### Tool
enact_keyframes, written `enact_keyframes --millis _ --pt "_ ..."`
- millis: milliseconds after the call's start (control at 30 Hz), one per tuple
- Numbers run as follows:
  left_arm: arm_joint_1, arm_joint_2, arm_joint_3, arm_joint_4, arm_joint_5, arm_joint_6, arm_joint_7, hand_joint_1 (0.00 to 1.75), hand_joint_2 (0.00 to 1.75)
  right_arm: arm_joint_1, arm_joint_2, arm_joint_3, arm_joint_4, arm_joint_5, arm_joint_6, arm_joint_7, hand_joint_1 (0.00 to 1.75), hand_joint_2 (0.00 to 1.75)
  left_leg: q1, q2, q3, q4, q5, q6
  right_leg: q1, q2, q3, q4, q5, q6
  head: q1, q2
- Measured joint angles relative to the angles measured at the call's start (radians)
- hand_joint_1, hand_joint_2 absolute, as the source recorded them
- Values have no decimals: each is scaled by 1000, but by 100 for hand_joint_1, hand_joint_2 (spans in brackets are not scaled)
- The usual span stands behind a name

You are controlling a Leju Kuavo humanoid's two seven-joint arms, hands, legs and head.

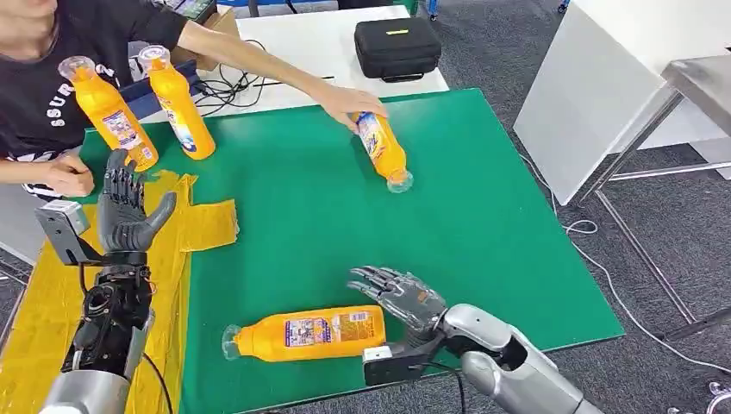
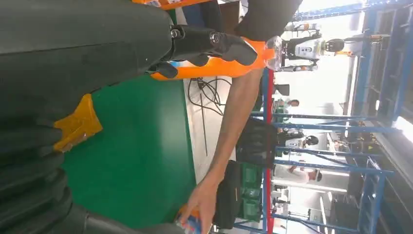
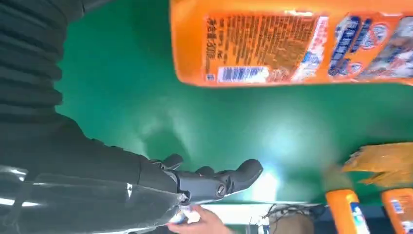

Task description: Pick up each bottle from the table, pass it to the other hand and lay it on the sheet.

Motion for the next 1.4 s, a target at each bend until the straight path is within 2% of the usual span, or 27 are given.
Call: enact_keyframes --millis 567,933,967,1000,1033,1067,1233,1400 --pt "16 -40 0 -39 4 7 17 0 175 -182 267 136 377 -46 -19 -11 0 175 1 0 0 0 1 -1 1 0 0 1 0 0 0 0" --pt "0 -58 -2 -33 6 6 16 0 175 -225 353 168 503 -51 -19 -15 0 175 1 0 0 0 1 -1 1 0 -1 0 0 0 0 0" --pt "-1 -58 -2 -33 7 7 16 0 175 -229 359 171 511 -50 -19 -15 5 175 1 0 0 0 1 -2 1 0 -1 0 0 0 0 0" --pt "-1 -58 -2 -33 10 7 16 0 175 -233 362 173 519 -49 -19 -15 58 175 1 0 0 0 1 -2 1 0 0 1 0 0 0 0" --pt "-1 -58 -2 -33 13 8 16 0 175 -239 366 177 530 -44 -19 -16 148 175 1 1 0 0 1 -2 1 0 0 1 0 0 0 0" --pt "-1 -58 -1 -33 14 9 16 0 175 -246 371 181 543 -37 -20 -15 173 175 2 1 1 0 1 -2 2 0 0 1 1 -1 0 0" --pt "1 -58 0 -34 16 14 16 0 175 -280 395 210 609 73 -61 55 175 175 2 1 1 0 2 -3 3 1 -1 0 2 -3 0 0" --pt "4 -58 2 -34 17 14 16 0 175 -301 408 228 651 92 -74 72 175 175 2 0 1 0 3 -4 2 1 0 0 2 -4 0 0"
